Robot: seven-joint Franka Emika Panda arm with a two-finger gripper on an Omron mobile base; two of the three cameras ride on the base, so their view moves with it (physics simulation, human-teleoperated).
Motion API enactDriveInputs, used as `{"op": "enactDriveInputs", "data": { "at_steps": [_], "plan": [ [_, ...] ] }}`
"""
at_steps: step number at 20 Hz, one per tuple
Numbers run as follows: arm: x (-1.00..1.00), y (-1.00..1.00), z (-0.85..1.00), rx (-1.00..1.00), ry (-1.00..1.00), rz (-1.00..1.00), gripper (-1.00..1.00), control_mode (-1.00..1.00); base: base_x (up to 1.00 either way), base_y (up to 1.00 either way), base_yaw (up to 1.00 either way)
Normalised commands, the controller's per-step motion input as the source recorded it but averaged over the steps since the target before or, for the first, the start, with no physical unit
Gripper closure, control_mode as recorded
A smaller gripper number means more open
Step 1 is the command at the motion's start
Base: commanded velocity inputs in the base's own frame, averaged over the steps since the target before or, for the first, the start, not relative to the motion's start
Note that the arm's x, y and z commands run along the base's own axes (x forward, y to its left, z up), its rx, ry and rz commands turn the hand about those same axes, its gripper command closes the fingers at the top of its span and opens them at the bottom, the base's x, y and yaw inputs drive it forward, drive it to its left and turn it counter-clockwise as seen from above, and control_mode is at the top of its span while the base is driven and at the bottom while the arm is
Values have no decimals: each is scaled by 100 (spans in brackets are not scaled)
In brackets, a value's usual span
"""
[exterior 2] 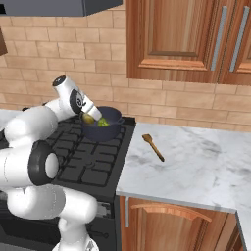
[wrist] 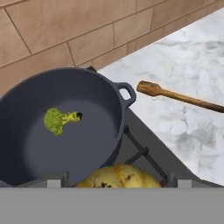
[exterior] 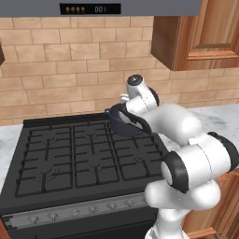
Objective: Put the squash and broccoli in the pot. Retrieve the spatula and lightly stir the vegetables in the pot.
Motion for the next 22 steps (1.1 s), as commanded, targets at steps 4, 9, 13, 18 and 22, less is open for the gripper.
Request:
{"op": "enactDriveInputs", "data": {
  "at_steps": [4, 9, 13, 18, 22],
  "plan": [
    [83, 14, 0, 3, 0, 0, 100, -100, 0, 0, 0],
    [53, 14, -20, 0, 1, 1, 100, -100, 0, 0, 0],
    [17, 12, -34, 1, 13, 1, 100, -100, 0, 0, 0],
    [32, 3, -39, 0, 15, 0, 100, -100, 0, 0, 0],
    [29, 1, -26, 0, 9, 0, 100, -100, 0, 0, 0]
  ]
}}
